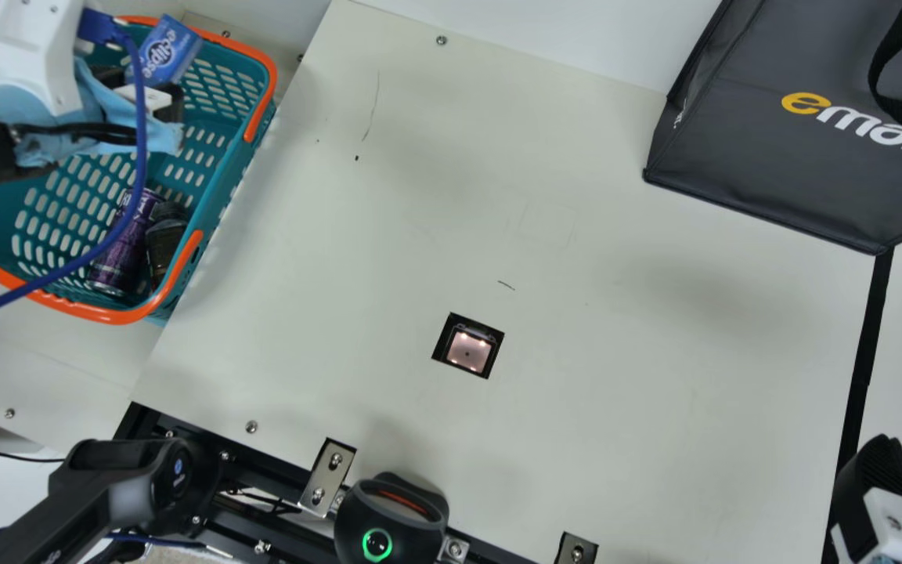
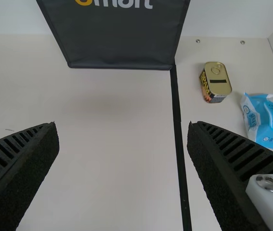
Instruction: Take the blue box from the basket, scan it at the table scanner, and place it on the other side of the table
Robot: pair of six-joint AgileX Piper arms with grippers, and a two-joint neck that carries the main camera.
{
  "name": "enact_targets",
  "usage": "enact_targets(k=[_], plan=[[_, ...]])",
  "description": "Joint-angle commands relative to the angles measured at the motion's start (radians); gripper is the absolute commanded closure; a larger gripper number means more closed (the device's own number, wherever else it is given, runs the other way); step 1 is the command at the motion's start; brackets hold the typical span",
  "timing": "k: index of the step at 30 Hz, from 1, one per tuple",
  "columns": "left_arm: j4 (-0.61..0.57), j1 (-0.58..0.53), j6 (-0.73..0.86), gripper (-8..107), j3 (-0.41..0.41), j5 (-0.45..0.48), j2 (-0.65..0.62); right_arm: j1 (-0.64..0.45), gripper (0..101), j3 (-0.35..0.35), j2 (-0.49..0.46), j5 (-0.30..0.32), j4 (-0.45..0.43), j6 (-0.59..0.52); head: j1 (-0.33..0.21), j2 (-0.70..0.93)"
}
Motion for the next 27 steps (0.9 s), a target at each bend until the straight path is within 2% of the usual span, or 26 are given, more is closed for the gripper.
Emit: enact_targets(k=[1, 10, 18, 27], plan=[[0.029, -0.088, -0.070, 107, 0.009, 0.007, -0.017, 0.000, 6, 0.000, 0.000, 0.000, 0.000, 0.000, -0.027, 0.004], [0.162, -0.356, -0.298, 107, 0.041, 0.030, -0.055, 0.000, 6, 0.000, 0.000, 0.000, 0.000, 0.000, -0.027, 0.004], [0.280, -0.593, -0.498, 107, 0.061, 0.037, -0.034, 0.000, 6, 0.000, 0.000, 0.000, 0.000, 0.000, -0.027, 0.004], [0.320, -0.797, -0.646, 107, 0.078, 0.056, 0.027, 0.000, 6, 0.000, 0.000, -0.001, 0.000, 0.000, -0.027, 0.004]])
